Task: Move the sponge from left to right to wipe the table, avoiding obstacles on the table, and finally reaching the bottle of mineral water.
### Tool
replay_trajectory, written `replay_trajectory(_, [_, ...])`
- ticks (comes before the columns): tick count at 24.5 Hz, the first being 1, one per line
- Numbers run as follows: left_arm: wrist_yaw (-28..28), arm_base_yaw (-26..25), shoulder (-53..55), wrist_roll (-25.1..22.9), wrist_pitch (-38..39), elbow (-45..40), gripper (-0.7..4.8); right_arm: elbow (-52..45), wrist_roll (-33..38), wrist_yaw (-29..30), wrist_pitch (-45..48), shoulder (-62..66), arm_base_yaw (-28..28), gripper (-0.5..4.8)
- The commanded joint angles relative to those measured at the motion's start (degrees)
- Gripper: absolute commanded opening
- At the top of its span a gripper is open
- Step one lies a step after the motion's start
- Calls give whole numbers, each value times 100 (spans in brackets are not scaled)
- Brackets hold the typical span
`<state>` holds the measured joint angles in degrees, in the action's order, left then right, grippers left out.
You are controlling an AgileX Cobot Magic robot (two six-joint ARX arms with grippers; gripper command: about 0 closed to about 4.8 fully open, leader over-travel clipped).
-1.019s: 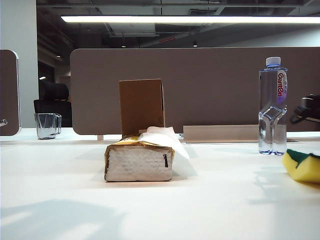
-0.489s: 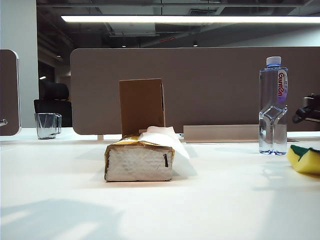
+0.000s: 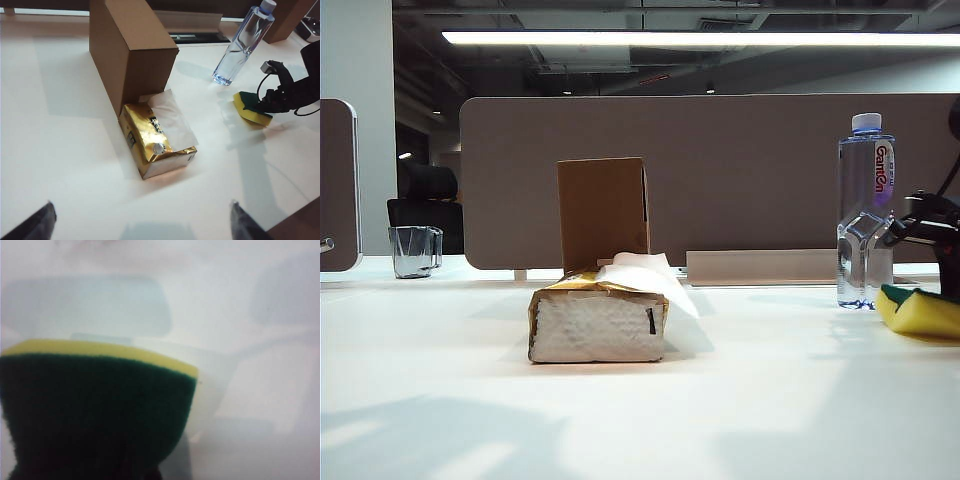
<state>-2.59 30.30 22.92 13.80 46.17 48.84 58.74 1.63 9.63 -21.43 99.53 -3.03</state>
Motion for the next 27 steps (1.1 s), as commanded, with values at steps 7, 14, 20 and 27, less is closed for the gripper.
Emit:
replay_trajectory(7, [-35, -4, 2, 15, -251, 37, 479, 369, -68, -184, 120, 280, -2, -9])
replay_trajectory(14, [-127, -4, 2, 15, -254, 37, 479, 372, -83, -179, 262, 391, -4, -9])
replay_trajectory(20, [-127, -4, 2, 17, -254, 37, 479, 372, -44, -55, 155, 444, -7, 41])
replay_trajectory(27, [-129, -4, 2, 15, -254, 37, 479, 409, 20, -55, 94, 420, -9, 119])
